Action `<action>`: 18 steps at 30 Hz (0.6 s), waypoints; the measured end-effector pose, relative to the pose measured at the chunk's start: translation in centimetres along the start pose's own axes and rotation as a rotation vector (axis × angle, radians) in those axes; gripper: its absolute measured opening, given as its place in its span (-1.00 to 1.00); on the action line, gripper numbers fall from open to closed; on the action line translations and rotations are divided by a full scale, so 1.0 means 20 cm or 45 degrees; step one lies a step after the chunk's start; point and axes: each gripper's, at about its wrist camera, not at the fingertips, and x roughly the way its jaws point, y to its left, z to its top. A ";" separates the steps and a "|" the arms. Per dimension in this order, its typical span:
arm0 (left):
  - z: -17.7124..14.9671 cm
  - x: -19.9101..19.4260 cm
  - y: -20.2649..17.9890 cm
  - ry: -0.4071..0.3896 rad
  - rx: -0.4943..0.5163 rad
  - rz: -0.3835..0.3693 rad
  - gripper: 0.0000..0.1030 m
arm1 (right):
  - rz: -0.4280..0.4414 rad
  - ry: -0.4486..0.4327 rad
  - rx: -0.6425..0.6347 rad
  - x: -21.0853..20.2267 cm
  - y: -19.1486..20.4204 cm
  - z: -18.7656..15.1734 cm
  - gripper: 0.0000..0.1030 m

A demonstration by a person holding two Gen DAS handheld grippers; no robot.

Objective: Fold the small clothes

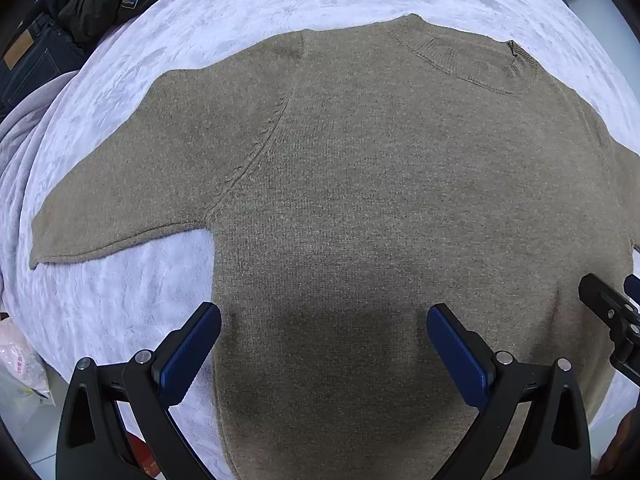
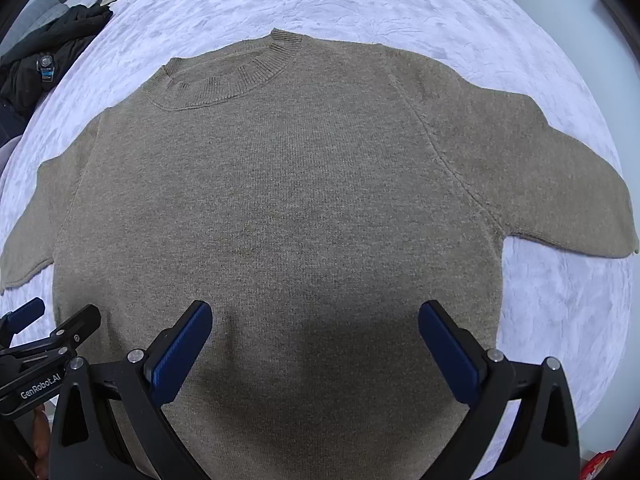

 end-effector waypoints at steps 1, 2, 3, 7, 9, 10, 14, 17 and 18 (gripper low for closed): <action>0.00 0.00 0.00 0.001 0.001 -0.001 1.00 | -0.003 0.003 -0.006 0.00 0.00 0.00 1.00; 0.00 0.01 0.00 0.002 0.001 -0.001 1.00 | -0.002 0.003 -0.004 0.00 0.00 0.00 1.00; 0.00 0.01 0.00 0.002 0.002 -0.001 1.00 | -0.001 -0.002 -0.003 0.00 0.00 0.00 1.00; -0.02 0.02 0.01 0.007 0.004 -0.005 1.00 | 0.004 0.007 0.000 0.01 -0.01 0.00 1.00; -0.02 0.02 0.00 0.007 0.005 -0.003 1.00 | 0.001 0.006 -0.001 0.00 0.00 -0.01 1.00; -0.02 0.02 0.01 0.007 0.007 -0.005 1.00 | 0.002 0.007 -0.001 0.01 0.00 -0.01 1.00; -0.03 0.03 0.01 0.006 0.007 -0.004 1.00 | 0.008 0.008 0.006 0.00 0.00 -0.01 1.00; -0.02 0.04 0.01 0.004 0.004 -0.002 1.00 | 0.022 0.018 0.011 0.01 0.01 0.00 1.00; -0.02 0.04 0.00 0.004 0.003 0.000 1.00 | 0.025 0.022 0.012 0.01 0.01 0.00 1.00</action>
